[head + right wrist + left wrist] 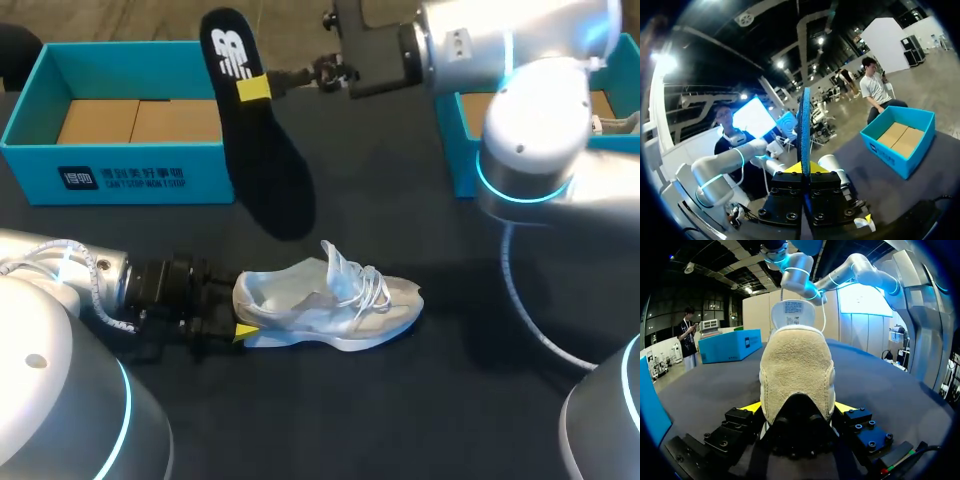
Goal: Take the shoe out of the shoebox, open the shoe tongue, remove and reinsert the insole, then place the shoe into the shoebox
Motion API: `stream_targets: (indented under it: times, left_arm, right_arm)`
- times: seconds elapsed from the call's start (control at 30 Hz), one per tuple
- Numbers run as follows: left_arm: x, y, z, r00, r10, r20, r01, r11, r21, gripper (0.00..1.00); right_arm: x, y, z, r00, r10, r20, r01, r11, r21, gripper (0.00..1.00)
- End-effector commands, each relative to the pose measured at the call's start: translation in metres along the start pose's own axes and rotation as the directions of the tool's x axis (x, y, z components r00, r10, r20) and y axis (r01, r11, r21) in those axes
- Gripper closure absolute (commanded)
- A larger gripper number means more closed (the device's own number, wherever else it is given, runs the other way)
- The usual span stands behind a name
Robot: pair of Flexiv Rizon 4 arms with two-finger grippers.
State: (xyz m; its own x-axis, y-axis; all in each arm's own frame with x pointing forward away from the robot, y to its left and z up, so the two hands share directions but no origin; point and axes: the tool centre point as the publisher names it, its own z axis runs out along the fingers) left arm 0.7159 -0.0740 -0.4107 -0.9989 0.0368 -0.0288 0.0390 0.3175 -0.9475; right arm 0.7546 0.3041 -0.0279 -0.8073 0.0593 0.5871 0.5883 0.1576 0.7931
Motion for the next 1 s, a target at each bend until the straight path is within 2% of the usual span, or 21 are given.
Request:
stream_targets:
  times: [0.03, 0.1, 0.67, 0.8, 1.0]
  left_arm:
    - [0.000, 0.000, 0.000, 1.000, 0.000, 0.000, 0.000, 1.000, -0.002, 1.00]
    - [0.000, 0.000, 0.000, 1.000, 0.000, 0.000, 0.000, 1.000, -0.002, 1.00]
    - [0.000, 0.000, 0.000, 1.000, 0.000, 0.000, 0.000, 1.000, -0.002, 1.00]
    - [0.000, 0.000, 0.000, 1.000, 0.000, 0.000, 0.000, 1.000, -0.002, 1.00]
    - [0.000, 0.000, 0.000, 1.000, 0.000, 0.000, 0.000, 1.000, -0.002, 1.00]
  right_arm:
    - [0.018, -0.012, -0.018, 0.999, 0.022, 0.038, -0.020, 0.999, -0.038, 1.00]
    - [0.020, -0.013, -0.024, 0.995, 0.002, 0.098, 0.004, 0.998, -0.059, 1.00]
    - [0.020, -0.013, -0.024, 0.995, 0.002, 0.098, 0.004, 0.998, -0.059, 1.00]
    - [0.026, -0.011, -0.038, 0.995, 0.041, 0.096, -0.035, 0.998, -0.057, 1.00]
    - [0.045, -0.005, -0.057, 0.991, 0.063, 0.118, -0.056, 0.997, -0.057, 1.00]
